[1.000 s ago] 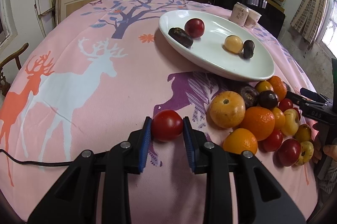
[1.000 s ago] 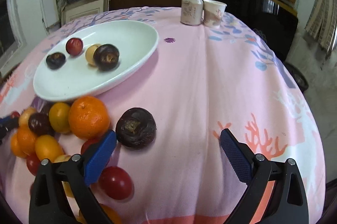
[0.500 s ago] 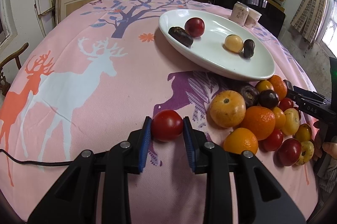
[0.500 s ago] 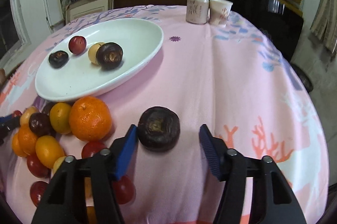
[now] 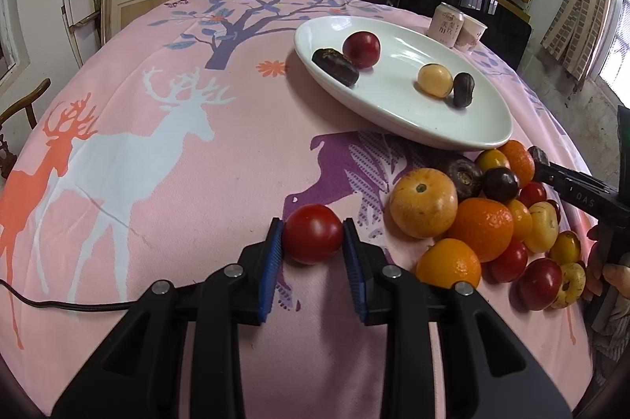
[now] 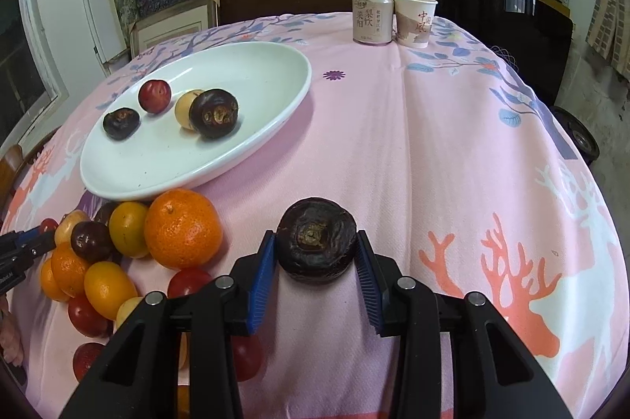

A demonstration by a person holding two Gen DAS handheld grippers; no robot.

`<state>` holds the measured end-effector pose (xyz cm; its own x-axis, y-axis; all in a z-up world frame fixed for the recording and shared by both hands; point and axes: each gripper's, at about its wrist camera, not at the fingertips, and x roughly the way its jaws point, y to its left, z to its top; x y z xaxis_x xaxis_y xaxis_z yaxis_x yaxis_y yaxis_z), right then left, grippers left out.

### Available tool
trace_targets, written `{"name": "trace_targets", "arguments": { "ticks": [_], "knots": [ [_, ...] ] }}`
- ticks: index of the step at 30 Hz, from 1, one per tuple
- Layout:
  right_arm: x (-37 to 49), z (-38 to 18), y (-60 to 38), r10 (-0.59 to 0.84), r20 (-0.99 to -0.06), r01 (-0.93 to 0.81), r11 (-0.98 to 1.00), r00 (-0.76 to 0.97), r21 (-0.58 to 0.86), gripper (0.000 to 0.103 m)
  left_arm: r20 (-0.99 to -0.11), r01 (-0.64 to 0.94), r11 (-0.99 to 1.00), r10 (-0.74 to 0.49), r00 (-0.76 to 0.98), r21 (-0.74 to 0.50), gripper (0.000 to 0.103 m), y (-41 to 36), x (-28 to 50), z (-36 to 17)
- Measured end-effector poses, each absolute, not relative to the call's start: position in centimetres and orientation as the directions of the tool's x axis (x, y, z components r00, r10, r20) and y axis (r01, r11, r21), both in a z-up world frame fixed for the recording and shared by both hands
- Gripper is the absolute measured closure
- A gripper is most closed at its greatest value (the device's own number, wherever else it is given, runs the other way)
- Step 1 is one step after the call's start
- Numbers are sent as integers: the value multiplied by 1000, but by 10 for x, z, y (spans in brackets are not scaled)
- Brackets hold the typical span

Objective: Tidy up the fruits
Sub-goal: 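Carry the tomato and dark fruit onto the white plate and open both grippers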

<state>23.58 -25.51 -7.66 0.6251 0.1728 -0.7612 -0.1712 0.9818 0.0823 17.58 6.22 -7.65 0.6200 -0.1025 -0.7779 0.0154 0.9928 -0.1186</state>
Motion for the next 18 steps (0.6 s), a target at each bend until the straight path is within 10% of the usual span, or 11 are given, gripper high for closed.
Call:
{"name": "trace_targets", "arguments": {
  "ticks": [18],
  "knots": [
    [286, 7, -242, 346, -614, -232, 937, 710, 260, 62, -707, 122, 989, -145, 692, -83, 74, 0, 251, -18]
  ]
}}
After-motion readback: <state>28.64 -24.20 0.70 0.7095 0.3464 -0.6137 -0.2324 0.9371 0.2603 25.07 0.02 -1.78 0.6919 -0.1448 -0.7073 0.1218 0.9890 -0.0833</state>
